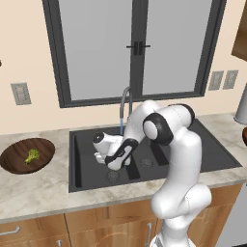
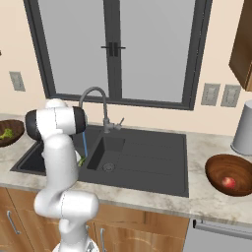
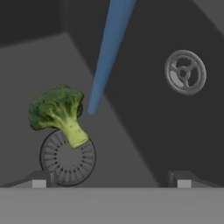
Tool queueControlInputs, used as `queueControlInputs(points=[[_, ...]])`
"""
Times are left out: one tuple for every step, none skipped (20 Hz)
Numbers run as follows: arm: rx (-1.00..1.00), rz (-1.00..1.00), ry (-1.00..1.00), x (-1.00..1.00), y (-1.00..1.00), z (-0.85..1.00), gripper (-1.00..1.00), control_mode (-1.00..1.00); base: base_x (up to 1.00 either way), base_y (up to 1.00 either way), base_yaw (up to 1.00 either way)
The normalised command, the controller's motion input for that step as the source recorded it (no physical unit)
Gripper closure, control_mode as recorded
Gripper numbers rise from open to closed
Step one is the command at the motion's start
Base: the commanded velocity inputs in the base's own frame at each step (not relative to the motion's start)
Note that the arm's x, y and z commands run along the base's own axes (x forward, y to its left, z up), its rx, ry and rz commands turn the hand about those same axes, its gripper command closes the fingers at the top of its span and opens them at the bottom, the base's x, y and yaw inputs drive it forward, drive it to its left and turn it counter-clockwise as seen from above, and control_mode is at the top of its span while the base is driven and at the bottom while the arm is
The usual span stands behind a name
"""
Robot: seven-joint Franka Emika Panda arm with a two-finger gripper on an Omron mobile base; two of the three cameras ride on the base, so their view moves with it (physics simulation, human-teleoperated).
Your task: Pick the broccolis from the sink and place them in one bowl. Place the peach in the other bowl. Then turn off the sink faucet.
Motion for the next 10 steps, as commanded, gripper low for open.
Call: queueControlInputs(points=[[0.00,0.00,0.00,0.22,0.00,-0.20,-1.00,-1.00,0.00,0.00,0.00],[0.00,0.00,0.00,0.19,0.00,-0.17,-1.00,-1.00,0.00,0.00,0.00],[0.00,0.00,0.00,0.16,0.00,-0.16,-1.00,-1.00,0.00,0.00,0.00],[0.00,0.00,0.00,0.15,0.00,-0.15,-1.00,-1.00,0.00,0.00,0.00],[0.00,0.00,0.00,0.14,0.00,-0.15,-1.00,-1.00,0.00,0.00,0.00],[0.00,0.00,0.00,0.14,0.00,-0.14,-1.00,-1.00,0.00,0.00,0.00],[0.00,0.00,0.00,0.12,0.00,-0.12,-1.00,-1.00,0.00,0.00,0.00],[0.00,0.00,0.00,0.06,0.00,-0.11,-1.00,-1.00,0.00,0.00,0.00],[0.00,0.00,0.00,0.00,0.00,-0.11,-1.00,-1.00,0.00,0.00,0.00],[0.00,0.00,0.00,0.00,0.00,-0.10,-1.00,-1.00,0.00,0.00,0.00]])
